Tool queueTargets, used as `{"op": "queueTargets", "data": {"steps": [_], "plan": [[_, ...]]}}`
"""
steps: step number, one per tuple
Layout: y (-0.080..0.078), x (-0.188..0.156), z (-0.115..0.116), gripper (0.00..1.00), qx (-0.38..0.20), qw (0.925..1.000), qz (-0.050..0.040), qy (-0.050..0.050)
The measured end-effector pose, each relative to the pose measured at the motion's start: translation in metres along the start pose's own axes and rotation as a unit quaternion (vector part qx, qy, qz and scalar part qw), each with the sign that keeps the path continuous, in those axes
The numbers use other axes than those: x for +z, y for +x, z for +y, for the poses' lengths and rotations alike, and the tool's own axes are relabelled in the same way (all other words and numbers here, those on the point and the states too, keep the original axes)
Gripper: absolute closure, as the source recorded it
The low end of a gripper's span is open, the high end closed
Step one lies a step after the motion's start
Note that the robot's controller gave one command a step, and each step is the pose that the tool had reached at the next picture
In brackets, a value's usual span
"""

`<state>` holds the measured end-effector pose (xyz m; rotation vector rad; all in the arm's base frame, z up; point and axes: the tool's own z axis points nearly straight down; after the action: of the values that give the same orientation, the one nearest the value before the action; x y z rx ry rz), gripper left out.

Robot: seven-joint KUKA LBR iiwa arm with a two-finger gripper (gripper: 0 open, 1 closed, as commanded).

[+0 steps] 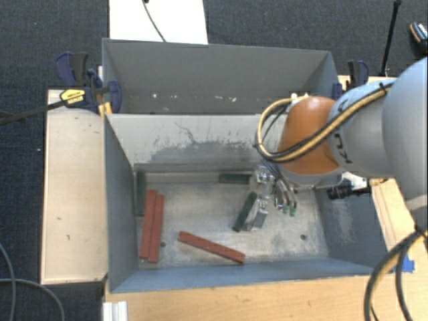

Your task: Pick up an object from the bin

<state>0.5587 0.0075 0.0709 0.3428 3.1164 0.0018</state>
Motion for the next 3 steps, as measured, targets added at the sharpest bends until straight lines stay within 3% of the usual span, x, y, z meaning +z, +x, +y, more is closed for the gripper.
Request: {"op": "queueTargets", "data": {"steps": [1,2,3], "plan": [[-0.019,0.000,0.016,0.00,-0.047,0.9989,0.0009,0.001],[-0.020,-0.001,0.016,1.00,-0.048,0.9989,0.0001,0.001],[-0.012,-0.106,0.042,1.00,0.107,0.9943,-0.0007,-0.001]]}}
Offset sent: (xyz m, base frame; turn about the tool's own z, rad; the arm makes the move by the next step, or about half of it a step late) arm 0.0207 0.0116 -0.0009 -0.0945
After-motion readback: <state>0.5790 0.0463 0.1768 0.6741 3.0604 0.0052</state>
